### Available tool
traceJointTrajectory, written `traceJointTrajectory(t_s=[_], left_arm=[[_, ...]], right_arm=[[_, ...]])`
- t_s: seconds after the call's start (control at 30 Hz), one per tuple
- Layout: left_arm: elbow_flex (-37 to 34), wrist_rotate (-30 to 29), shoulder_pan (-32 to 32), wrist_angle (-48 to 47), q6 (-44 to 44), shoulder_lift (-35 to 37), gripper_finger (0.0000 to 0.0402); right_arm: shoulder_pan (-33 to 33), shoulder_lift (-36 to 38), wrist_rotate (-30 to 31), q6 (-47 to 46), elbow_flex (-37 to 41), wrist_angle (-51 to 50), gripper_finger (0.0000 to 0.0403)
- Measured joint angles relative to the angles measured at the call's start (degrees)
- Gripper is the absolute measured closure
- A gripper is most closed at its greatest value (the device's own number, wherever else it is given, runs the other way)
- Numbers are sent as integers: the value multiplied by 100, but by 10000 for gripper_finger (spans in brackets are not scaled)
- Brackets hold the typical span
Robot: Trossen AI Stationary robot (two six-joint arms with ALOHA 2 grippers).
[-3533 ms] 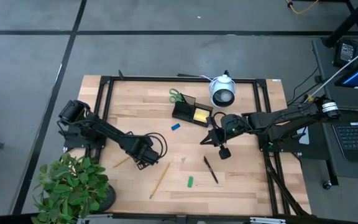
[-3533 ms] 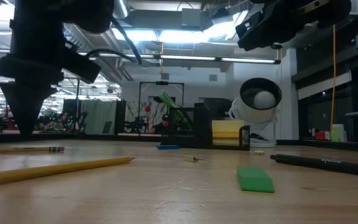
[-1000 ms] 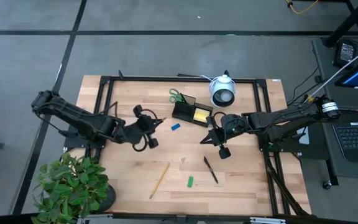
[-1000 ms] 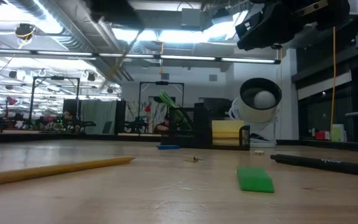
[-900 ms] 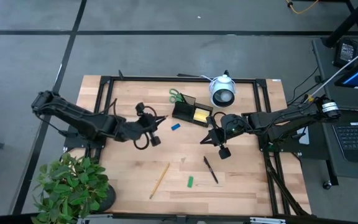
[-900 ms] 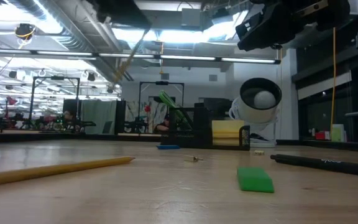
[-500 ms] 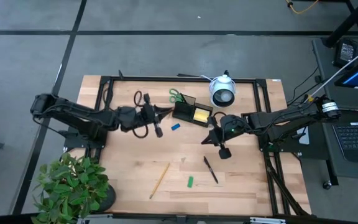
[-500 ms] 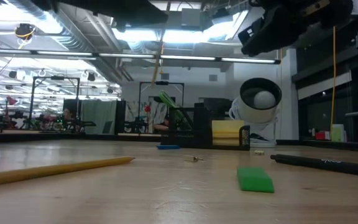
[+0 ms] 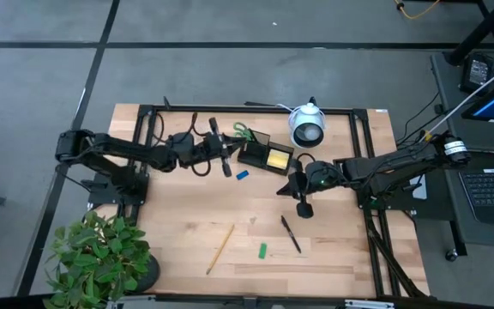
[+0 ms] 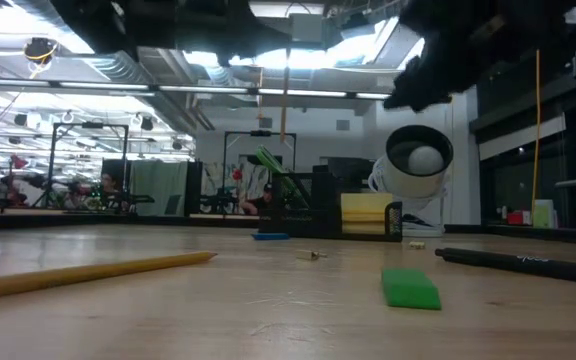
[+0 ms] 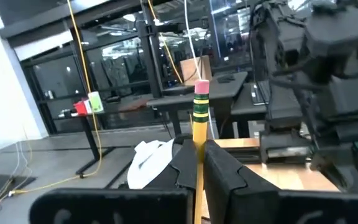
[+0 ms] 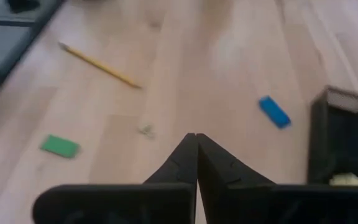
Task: Pick and place office supplies into organizer
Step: Put the yellow pencil into the black desk organizer
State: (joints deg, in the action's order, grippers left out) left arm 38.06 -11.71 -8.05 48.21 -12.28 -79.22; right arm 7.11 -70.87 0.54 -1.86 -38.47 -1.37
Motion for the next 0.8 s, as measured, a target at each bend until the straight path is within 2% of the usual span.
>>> traceJointTrajectory(t_s=[0.13, 0.23, 0.53, 0.8], left_arm=[[0, 338, -328, 565, 1, -283, 397], [0, 482, -548, 1143, 130, -531, 397], [33, 481, -926, 2426, 602, -1551, 398], [278, 390, -1016, 2855, 827, -2341, 398]], right_arm=[[-25, 0, 361, -99, 334, 310, 397], [-129, 0, 386, -90, 395, 407, 394], [-441, 3, 395, 79, 393, 598, 396], [-618, 4, 397, 211, 393, 805, 392]])
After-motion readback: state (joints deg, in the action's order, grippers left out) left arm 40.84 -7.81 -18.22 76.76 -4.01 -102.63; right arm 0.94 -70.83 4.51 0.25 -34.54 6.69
